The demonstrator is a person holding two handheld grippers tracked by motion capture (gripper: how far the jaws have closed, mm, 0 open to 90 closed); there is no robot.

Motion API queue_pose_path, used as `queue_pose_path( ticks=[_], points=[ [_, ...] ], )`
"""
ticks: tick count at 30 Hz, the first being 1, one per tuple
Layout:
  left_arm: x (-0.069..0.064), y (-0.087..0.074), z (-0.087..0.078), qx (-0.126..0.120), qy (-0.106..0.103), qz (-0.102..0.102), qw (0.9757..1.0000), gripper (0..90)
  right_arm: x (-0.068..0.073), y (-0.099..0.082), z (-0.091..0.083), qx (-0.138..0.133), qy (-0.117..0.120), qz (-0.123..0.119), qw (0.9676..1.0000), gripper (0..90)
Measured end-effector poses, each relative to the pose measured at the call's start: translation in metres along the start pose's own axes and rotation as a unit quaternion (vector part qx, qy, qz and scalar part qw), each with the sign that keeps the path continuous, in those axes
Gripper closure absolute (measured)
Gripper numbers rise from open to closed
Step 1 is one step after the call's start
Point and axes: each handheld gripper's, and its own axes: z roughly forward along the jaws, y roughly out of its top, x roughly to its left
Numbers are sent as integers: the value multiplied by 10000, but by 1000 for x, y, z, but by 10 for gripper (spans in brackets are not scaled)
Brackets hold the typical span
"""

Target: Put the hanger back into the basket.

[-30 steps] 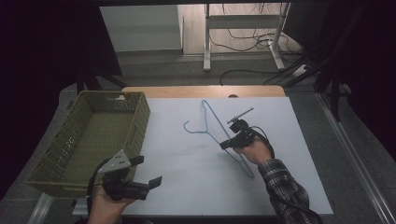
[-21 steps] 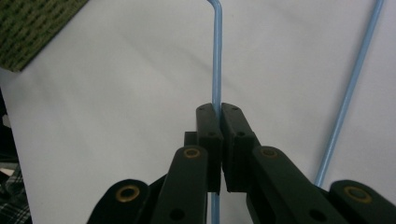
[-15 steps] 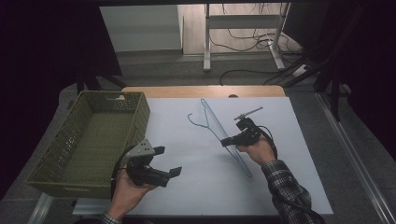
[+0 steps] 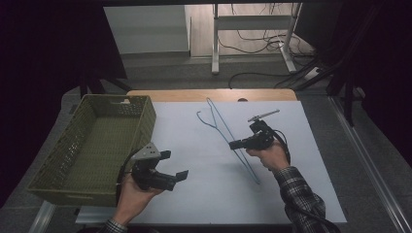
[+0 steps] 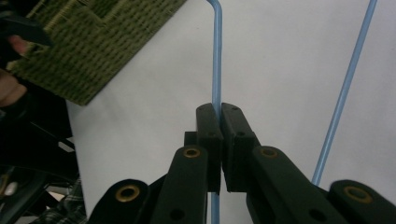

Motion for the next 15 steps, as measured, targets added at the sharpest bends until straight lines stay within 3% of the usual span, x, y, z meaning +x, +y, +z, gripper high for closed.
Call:
queue_pose_path(
  ticks=[15],
  points=[
    [-1,13,11,-8,-3,208,9998,46,24,-8,-25,-191,417,-31,9989,874]
  ],
)
